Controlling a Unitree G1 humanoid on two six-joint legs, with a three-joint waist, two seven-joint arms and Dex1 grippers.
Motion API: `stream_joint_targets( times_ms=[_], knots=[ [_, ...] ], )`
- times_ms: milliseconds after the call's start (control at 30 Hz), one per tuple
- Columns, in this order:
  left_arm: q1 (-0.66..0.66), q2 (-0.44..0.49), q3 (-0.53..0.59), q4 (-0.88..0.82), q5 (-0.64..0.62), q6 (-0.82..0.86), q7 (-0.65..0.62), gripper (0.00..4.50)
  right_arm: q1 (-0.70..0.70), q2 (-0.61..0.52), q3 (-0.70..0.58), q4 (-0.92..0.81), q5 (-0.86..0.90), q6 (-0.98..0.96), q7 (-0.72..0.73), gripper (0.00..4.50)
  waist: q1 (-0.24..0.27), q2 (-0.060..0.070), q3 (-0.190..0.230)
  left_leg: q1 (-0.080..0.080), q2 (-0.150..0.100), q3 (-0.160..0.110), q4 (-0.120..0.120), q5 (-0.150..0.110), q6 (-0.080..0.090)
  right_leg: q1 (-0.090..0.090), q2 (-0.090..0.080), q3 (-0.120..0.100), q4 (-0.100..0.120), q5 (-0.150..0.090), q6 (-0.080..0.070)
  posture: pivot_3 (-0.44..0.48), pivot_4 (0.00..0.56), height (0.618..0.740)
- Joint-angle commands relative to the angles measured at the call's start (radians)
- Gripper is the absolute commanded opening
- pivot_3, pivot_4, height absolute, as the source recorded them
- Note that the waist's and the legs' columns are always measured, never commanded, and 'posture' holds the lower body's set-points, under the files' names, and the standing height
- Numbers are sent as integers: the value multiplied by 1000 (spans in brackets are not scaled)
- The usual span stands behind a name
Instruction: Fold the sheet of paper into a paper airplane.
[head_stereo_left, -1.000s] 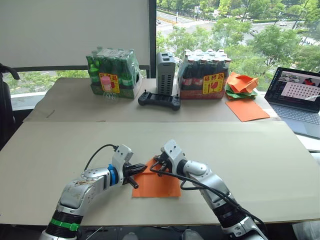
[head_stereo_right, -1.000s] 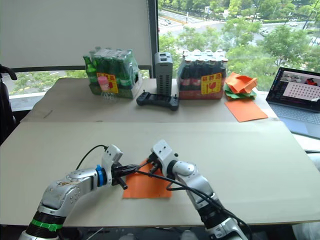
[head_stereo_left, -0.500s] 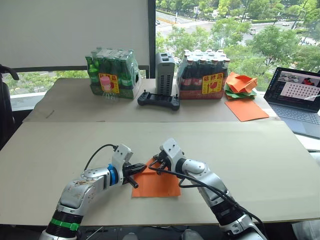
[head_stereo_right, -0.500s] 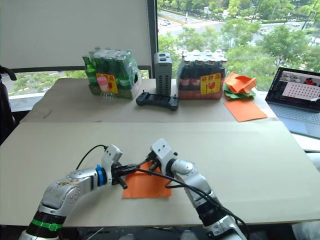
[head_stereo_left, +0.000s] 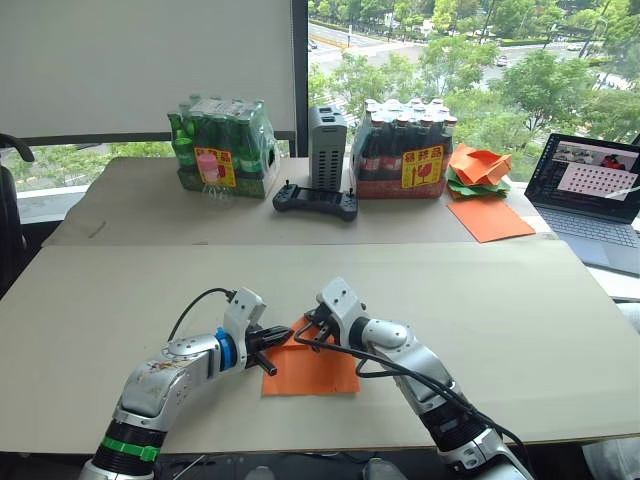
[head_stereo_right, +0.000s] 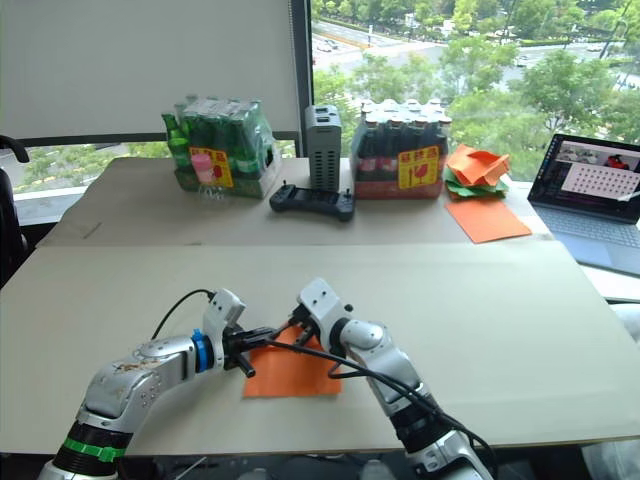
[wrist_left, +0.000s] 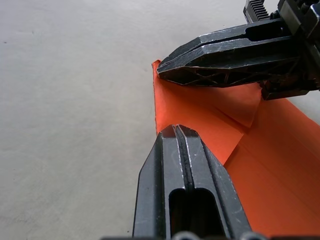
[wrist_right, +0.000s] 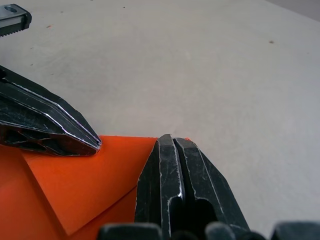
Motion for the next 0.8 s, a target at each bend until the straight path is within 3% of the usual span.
stream_joint_targets(
  times_ms=[33,400,800],
  knots=[
    [6,-1,-6,18,24,17,22,17,21,6,55,28,-1,51,36,0,0,0,0,0,0,0,0,0,0,0,0,0,0,0,0,0,150,740],
    [8,-6,-5,17,25,15,27,17,22,5,71,-16,32,89,109,0,1,0,0,0,0,0,0,0,0,0,0,0,0,0,0,0,150,740],
    [11,-6,-4,16,27,14,30,17,9,-5,45,12,3,77,69,0,1,0,0,0,0,0,0,0,0,0,0,0,0,0,0,0,150,740]
  ],
)
